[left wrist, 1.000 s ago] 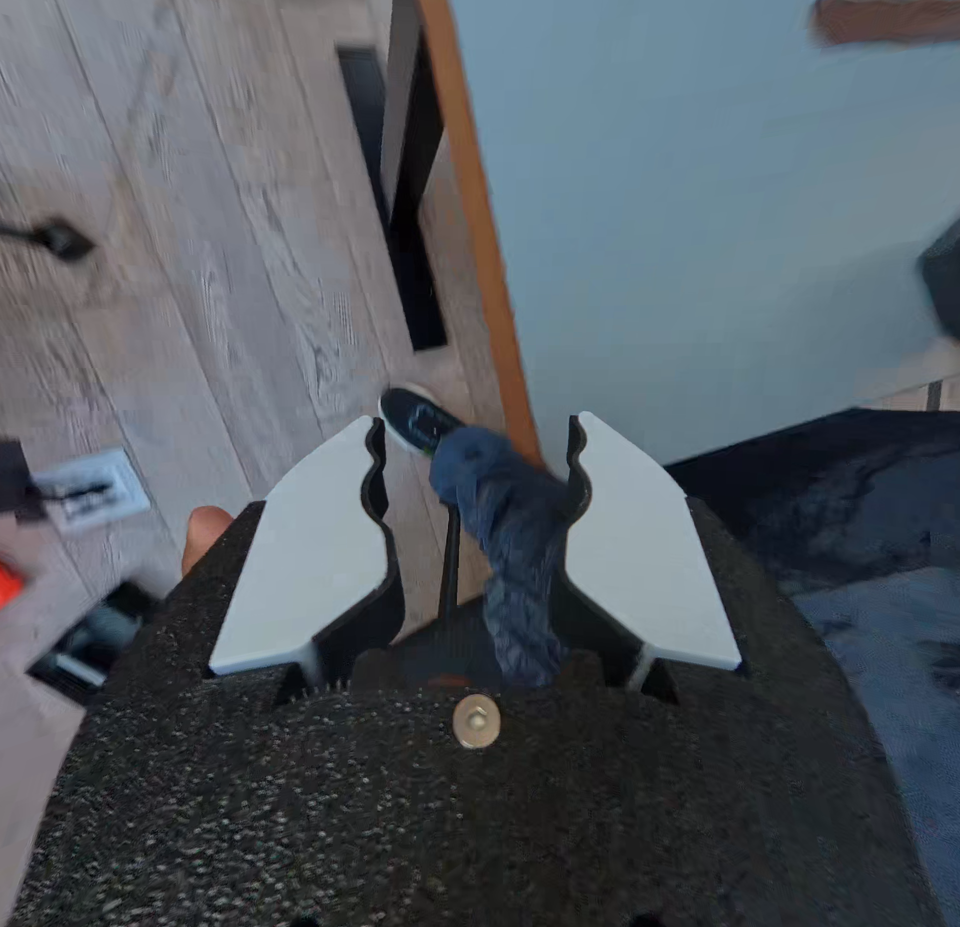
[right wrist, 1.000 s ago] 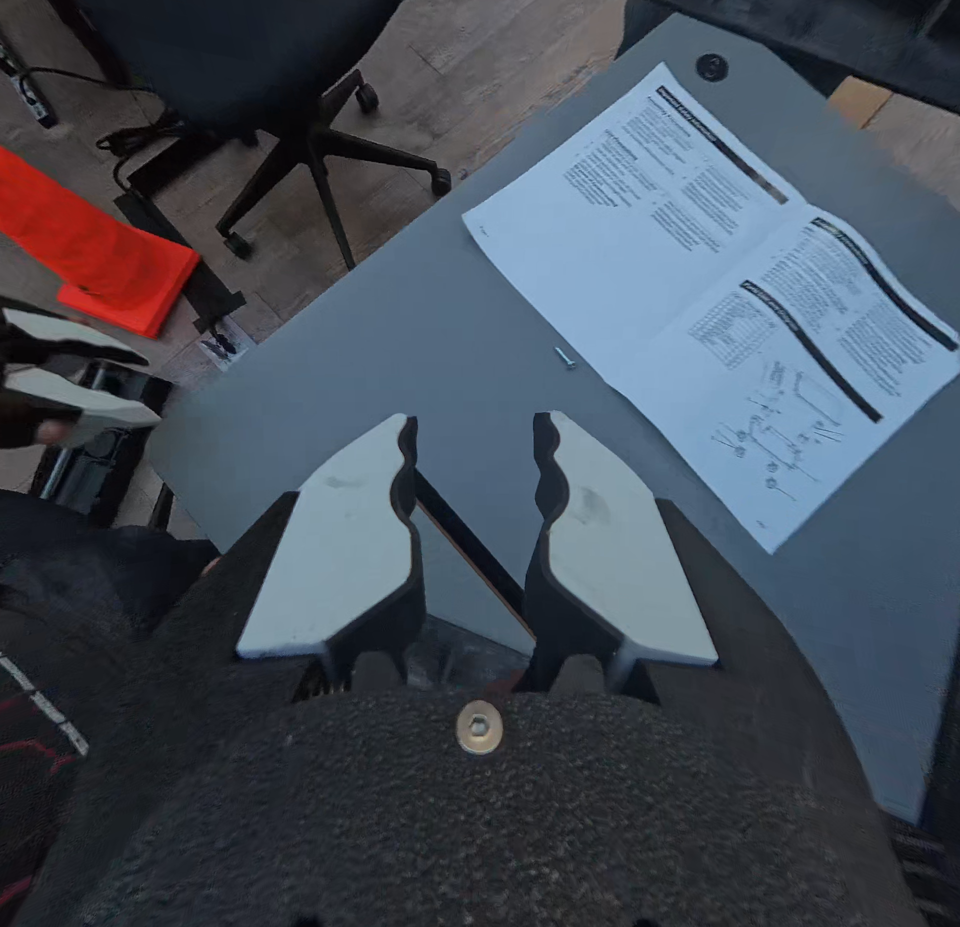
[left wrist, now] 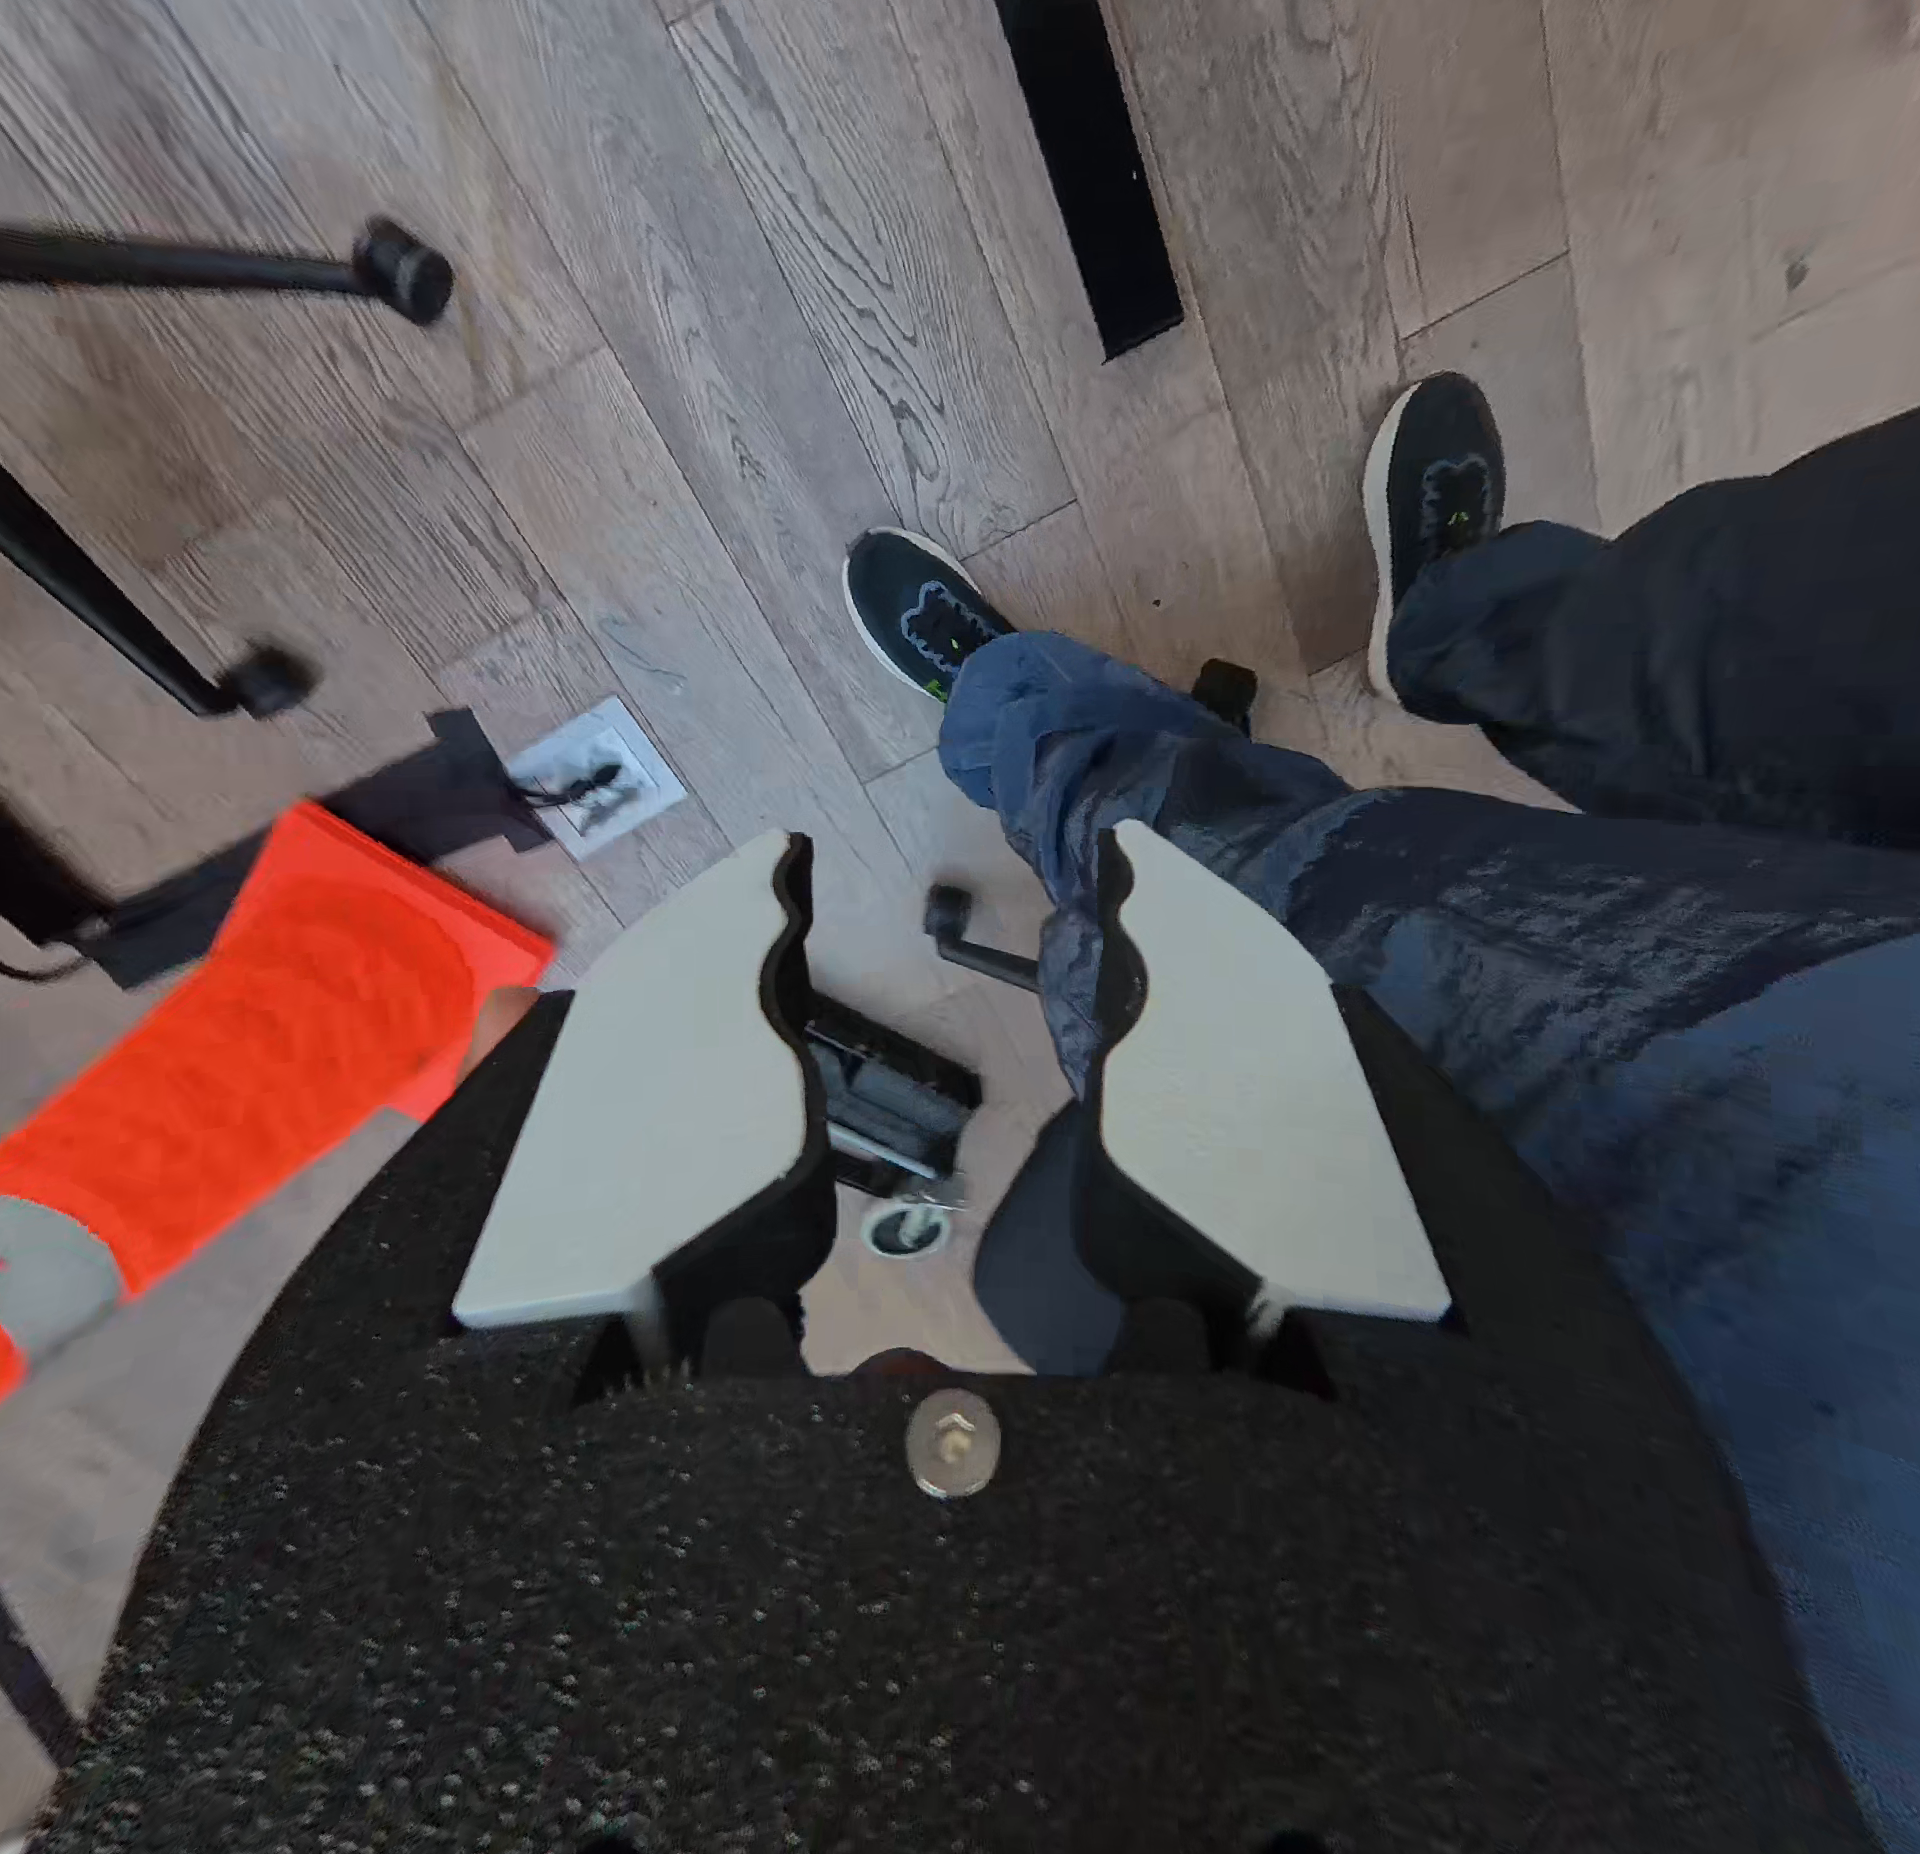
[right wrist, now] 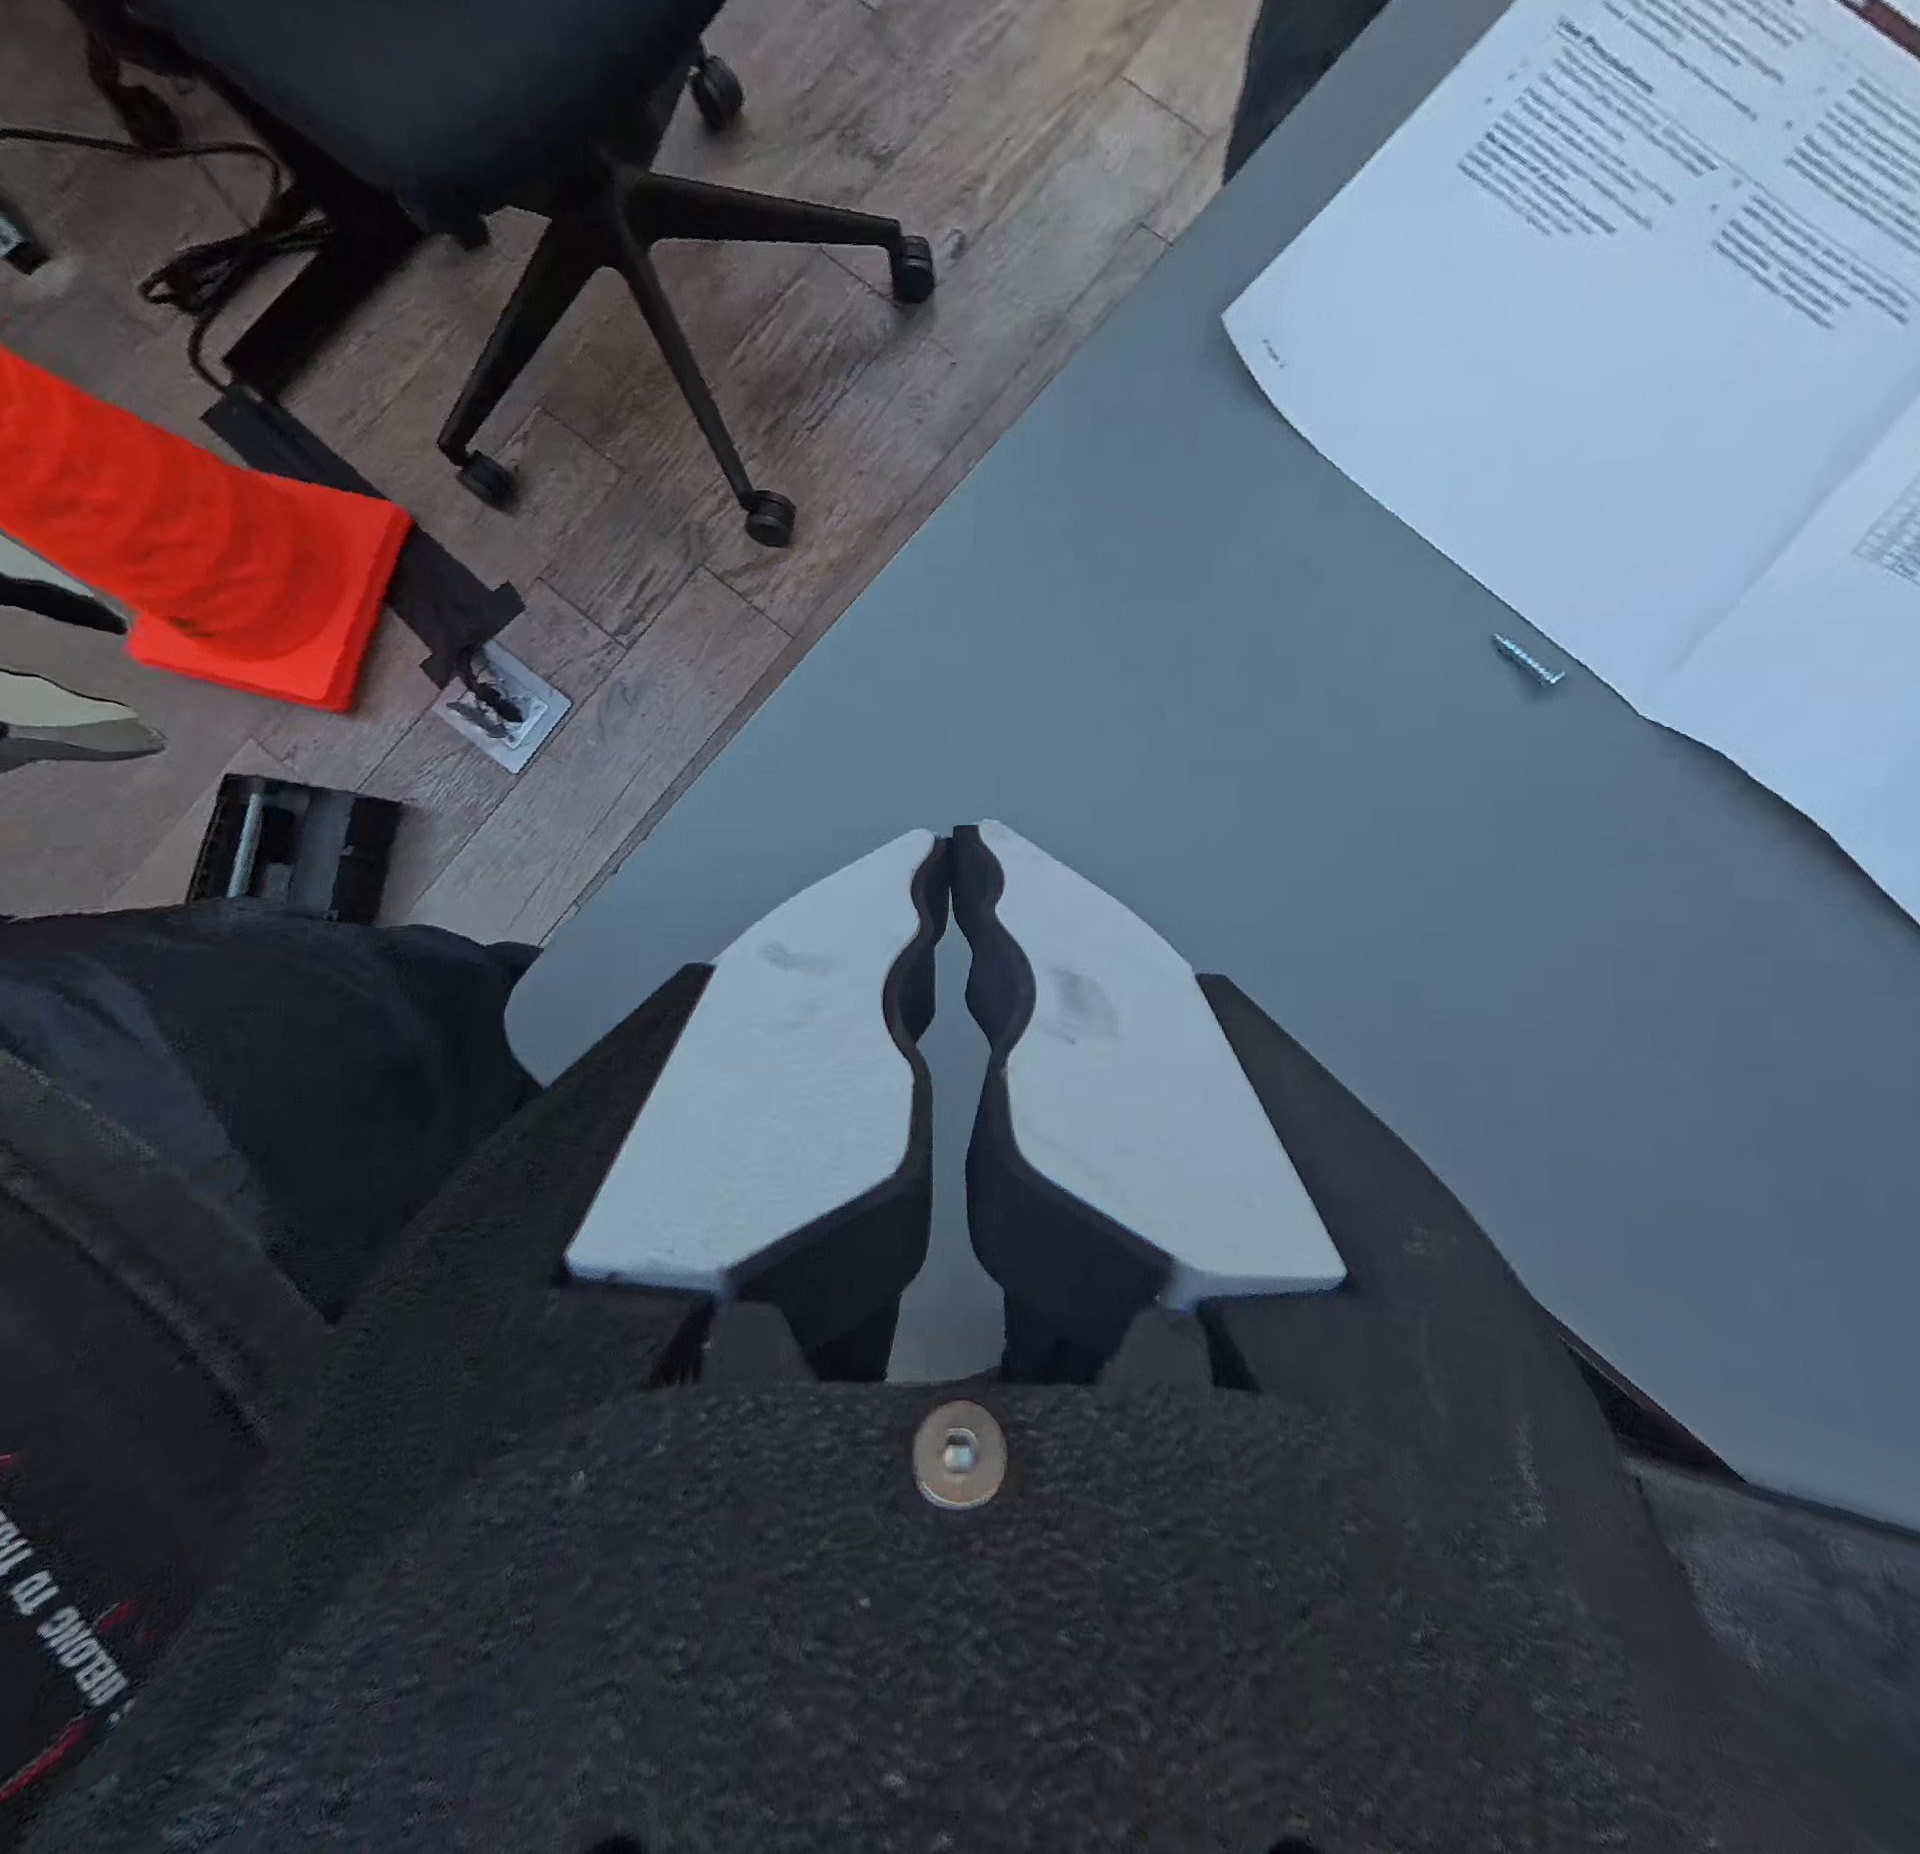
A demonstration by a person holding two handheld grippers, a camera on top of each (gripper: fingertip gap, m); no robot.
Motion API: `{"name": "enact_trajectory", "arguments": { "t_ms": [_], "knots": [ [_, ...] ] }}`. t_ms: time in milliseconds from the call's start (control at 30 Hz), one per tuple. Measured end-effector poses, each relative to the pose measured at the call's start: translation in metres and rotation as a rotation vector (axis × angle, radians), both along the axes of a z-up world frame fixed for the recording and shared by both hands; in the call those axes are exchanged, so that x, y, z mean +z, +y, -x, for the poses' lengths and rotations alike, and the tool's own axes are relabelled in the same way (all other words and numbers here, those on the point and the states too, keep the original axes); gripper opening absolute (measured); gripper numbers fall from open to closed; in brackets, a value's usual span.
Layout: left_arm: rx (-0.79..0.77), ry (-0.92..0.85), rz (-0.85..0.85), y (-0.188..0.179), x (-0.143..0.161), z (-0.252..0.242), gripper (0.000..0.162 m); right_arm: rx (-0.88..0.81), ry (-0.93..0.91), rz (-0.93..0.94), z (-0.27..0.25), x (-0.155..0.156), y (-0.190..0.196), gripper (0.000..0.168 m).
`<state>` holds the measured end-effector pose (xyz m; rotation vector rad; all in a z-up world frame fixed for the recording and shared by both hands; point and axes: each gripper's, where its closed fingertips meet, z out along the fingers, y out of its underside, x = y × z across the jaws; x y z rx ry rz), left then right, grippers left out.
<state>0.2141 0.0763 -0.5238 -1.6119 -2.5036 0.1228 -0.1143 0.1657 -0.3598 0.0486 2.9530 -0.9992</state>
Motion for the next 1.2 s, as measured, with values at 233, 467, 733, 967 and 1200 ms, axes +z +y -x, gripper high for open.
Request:
{"name": "enact_trajectory", "arguments": {
  "t_ms": [233,467,733,967,1200],
  "knots": [
    [-0.288,0.044,-0.004,-0.087,0.004,0.005,0.052,-0.164,-0.014,0.029,-0.055,0.006,-0.05,0.0],
    [-0.3,0.1,-0.03,-0.111,0.006,0.001,0.052,-0.51,0.244,0.126,0.068,0.087,-0.036,0.016],
    [-0.227,0.041,-0.093,-0.088,-0.015,-0.049,0.05,-0.589,0.569,0.197,0.204,0.215,-0.064,0.019],
    [-0.036,0.064,-0.114,-0.093,-0.018,-0.086,0.049,-0.024,0.354,0.096,-0.002,0.087,-0.199,0.017],
    [0.154,0.088,-0.098,-0.088,-0.008,-0.101,0.049,0.061,0.41,-0.034,-0.076,-0.009,-0.212,0.012]
  ]
}}
